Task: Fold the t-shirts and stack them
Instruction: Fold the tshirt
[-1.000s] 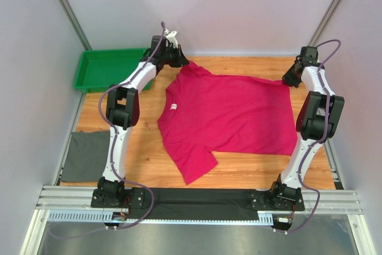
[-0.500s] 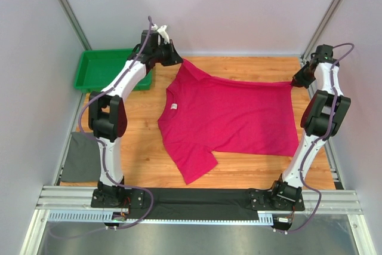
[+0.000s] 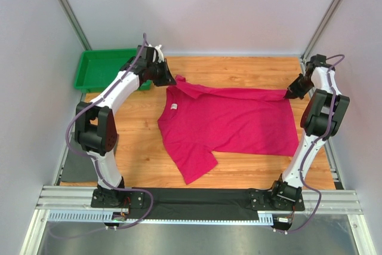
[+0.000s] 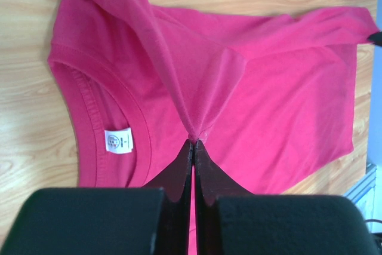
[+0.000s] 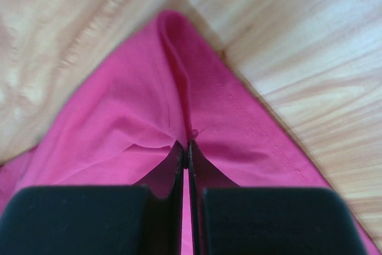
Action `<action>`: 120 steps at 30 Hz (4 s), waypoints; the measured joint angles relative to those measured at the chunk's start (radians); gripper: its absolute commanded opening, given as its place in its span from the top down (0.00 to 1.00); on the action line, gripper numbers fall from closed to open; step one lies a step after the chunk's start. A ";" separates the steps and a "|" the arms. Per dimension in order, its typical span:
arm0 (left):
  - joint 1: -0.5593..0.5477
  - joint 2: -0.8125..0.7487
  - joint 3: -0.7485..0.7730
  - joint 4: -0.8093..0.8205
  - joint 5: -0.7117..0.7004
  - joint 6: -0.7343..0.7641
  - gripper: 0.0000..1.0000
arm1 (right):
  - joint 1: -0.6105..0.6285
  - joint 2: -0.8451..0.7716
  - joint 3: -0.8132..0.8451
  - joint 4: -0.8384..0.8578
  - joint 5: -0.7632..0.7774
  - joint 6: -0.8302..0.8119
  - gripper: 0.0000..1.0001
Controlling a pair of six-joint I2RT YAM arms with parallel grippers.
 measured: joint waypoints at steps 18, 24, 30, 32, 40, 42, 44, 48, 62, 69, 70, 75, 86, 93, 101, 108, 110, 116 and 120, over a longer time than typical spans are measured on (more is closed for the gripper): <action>-0.026 -0.106 -0.206 -0.018 0.014 -0.045 1.00 | -0.061 -0.034 -0.053 -0.029 0.018 -0.033 1.00; -0.042 -0.138 -0.268 -0.018 0.015 -0.050 1.00 | -0.063 -0.034 -0.078 -0.029 0.023 -0.034 1.00; -0.055 -0.143 -0.290 -0.016 0.016 -0.054 1.00 | -0.063 -0.034 -0.082 -0.027 0.023 -0.035 1.00; -0.060 -0.145 -0.301 -0.016 0.016 -0.056 1.00 | -0.063 -0.034 -0.082 -0.027 0.023 -0.036 1.00; -0.066 -0.154 -0.333 -0.016 0.016 -0.057 1.00 | -0.063 -0.033 -0.082 -0.027 0.024 -0.037 1.00; -0.066 -0.154 -0.338 -0.016 0.016 -0.057 1.00 | -0.063 -0.032 -0.082 -0.027 0.025 -0.037 1.00; -0.066 -0.154 -0.341 -0.018 0.015 -0.057 1.00 | -0.063 -0.031 -0.082 -0.027 0.027 -0.037 0.99; -0.066 -0.154 -0.341 -0.017 0.014 -0.057 1.00 | -0.063 -0.031 -0.083 -0.028 0.032 -0.037 0.99; -0.066 -0.156 -0.376 -0.023 0.014 -0.048 1.00 | -0.063 -0.031 -0.121 -0.027 0.067 -0.035 0.98; -0.081 -0.157 -0.392 -0.026 0.018 -0.038 0.87 | -0.063 -0.032 -0.148 -0.026 0.078 -0.031 0.92; -0.085 -0.158 -0.394 -0.029 0.019 -0.030 0.75 | -0.063 -0.032 -0.148 -0.026 0.080 -0.029 0.89; -0.097 -0.202 -0.397 -0.070 -0.012 0.037 0.31 | -0.063 -0.032 -0.148 -0.021 0.092 -0.032 0.70; -0.040 0.198 0.320 -0.130 -0.139 0.181 0.44 | -0.042 -0.032 -0.014 0.074 0.094 -0.040 0.49; -0.039 0.449 0.505 -0.184 -0.232 0.171 0.55 | -0.023 0.003 0.098 0.111 0.092 -0.056 0.49; -0.040 0.506 0.525 -0.202 -0.333 0.114 0.53 | -0.024 0.048 0.112 0.112 0.092 -0.079 0.34; -0.040 0.516 0.525 -0.198 -0.364 0.068 0.56 | -0.024 0.090 0.122 0.109 0.090 -0.093 0.39; -0.040 0.527 0.529 -0.197 -0.362 0.058 0.56 | -0.024 0.098 0.130 0.109 0.090 -0.096 0.39; -0.040 0.550 0.529 -0.195 -0.356 0.039 0.77 | -0.023 0.125 0.155 0.111 0.076 -0.122 0.39; -0.040 0.552 0.529 -0.187 -0.364 0.035 0.94 | -0.021 0.148 0.159 0.111 0.073 -0.149 0.44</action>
